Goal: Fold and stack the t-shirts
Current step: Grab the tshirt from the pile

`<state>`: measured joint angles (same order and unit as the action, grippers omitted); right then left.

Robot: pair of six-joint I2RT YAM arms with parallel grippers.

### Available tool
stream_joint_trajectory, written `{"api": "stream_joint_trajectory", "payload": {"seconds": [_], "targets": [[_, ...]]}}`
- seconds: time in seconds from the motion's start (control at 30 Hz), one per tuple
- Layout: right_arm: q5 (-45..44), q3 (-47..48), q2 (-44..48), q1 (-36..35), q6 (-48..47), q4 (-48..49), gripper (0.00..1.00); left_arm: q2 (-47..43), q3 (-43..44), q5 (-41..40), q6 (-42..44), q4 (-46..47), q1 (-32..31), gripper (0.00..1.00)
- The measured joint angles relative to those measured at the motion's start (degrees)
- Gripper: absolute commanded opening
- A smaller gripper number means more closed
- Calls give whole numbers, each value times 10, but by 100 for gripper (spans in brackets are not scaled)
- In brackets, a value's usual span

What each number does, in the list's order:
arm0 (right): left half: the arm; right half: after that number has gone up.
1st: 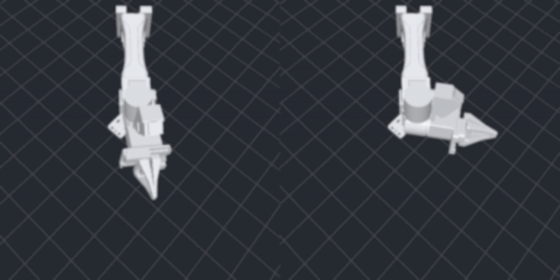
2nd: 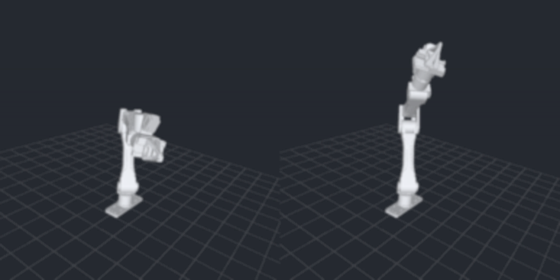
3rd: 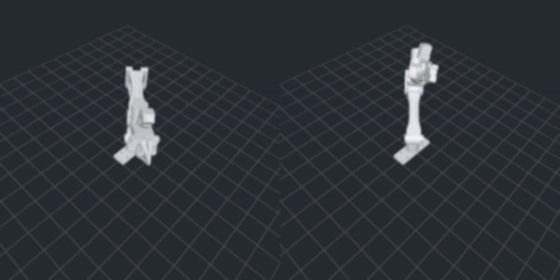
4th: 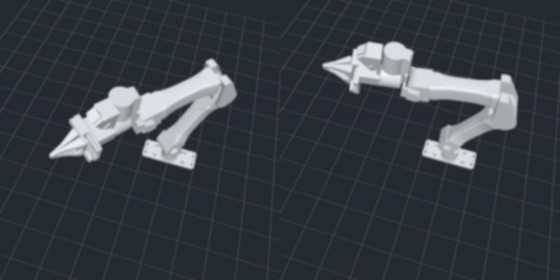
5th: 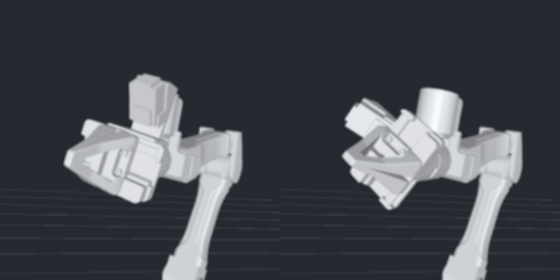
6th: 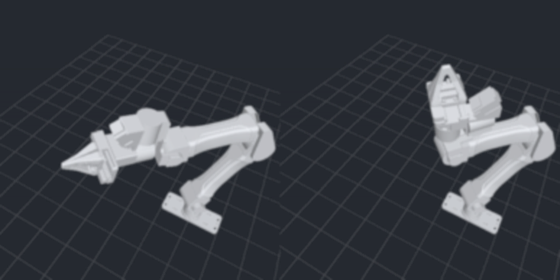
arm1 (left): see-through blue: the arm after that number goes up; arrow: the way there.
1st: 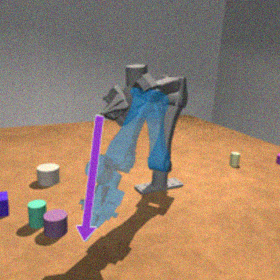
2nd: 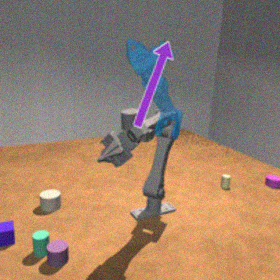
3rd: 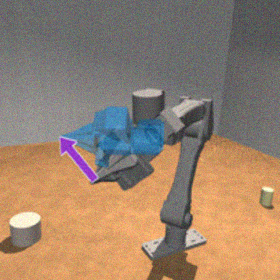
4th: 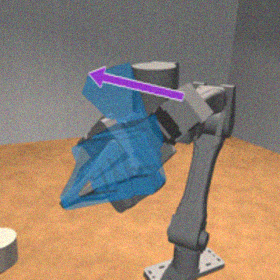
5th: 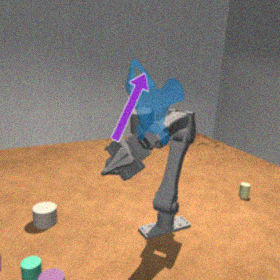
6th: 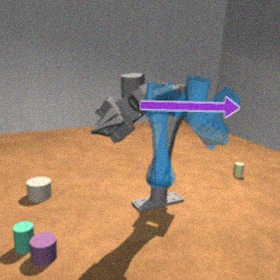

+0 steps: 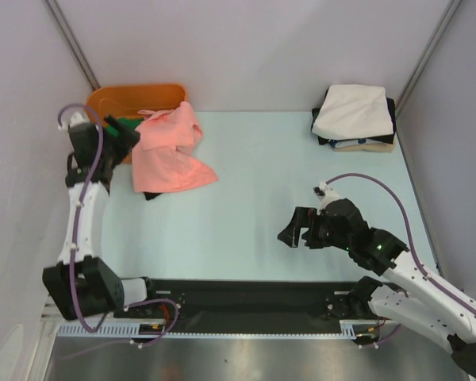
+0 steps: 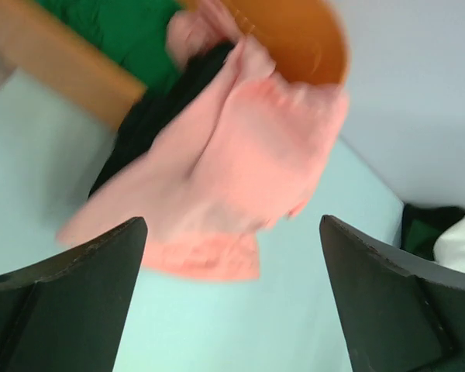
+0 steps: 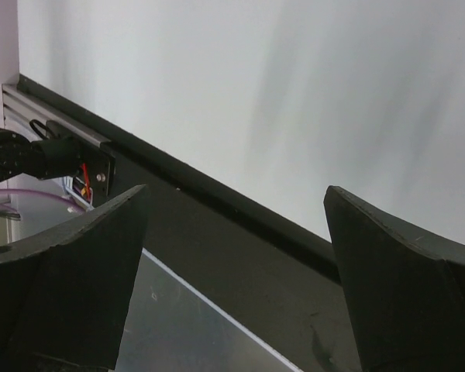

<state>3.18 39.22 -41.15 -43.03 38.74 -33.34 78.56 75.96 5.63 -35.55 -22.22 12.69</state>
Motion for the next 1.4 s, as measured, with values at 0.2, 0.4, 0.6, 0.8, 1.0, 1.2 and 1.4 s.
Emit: {"api": "stream_joint_trajectory", "payload": {"seconds": [0.2, 0.4, 0.6, 0.8, 1.0, 1.2, 1.4], "targets": [[3, 0, 3, -28, 0, 13, 100, -110, -349, 36, -94, 183, 44, 100], [-3, -2, 65, -33, 3, -9, 100, -30, -457, 62, -125, 299, 57, 100], [-12, -9, 118, -34, 12, -45, 100, 5, -417, 52, -107, 352, 57, 100], [-21, -10, 138, -34, 16, -81, 100, 38, -370, 21, -79, 377, 58, 100], [-23, -10, 137, -34, 18, -101, 100, 83, -375, 4, -79, 414, 58, 99], [-24, -10, 149, -34, 29, -118, 100, 138, -360, 7, -78, 452, 58, 79], [-35, -10, 149, -34, 37, -123, 100, 138, -363, 18, -84, 482, 58, 9]]}}
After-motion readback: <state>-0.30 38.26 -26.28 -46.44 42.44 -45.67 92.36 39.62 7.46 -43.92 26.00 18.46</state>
